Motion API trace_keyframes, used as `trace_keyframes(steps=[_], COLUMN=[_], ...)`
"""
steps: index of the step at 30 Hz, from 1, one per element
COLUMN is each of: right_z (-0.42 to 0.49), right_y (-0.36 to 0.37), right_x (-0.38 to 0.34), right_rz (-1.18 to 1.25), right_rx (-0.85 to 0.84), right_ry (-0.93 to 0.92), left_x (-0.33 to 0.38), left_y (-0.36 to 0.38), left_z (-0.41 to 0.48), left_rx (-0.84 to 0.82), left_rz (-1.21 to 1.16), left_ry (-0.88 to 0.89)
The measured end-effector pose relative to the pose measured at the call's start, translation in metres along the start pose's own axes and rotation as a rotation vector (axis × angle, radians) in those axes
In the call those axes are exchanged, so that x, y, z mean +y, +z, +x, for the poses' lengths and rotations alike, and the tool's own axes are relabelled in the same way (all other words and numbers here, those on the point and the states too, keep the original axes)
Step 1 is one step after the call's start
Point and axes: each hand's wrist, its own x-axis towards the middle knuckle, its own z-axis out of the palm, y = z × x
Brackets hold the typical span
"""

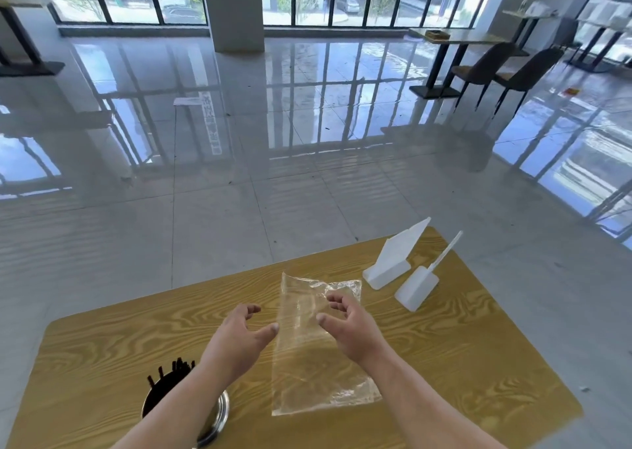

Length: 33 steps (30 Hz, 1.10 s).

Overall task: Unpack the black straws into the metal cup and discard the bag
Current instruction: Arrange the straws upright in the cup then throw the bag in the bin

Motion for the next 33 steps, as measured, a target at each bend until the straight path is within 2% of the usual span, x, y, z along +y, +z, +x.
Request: trace_keyframes(steps=[20, 27, 33], right_z=[0.033, 0.052, 0.061], right_y=[-0.035, -0.038, -0.038], right_x=[0.106, 0.141, 0.154], right_rz=[0.047, 0.091, 0.161], right_rx=[-0.049, 0.029, 0.030], right_ry=[0.219, 0.306, 0.394], left_x=[-0.032, -0.042, -0.038], left_y=[0.085, 0.099, 0.107], left_z=[0.050, 0.058, 0.061], left_rx=[-0.101, -0.130, -0.104], left_rz=[0.006, -0.224, -0.197], left_ry=[-0.276, -0.422, -0.475])
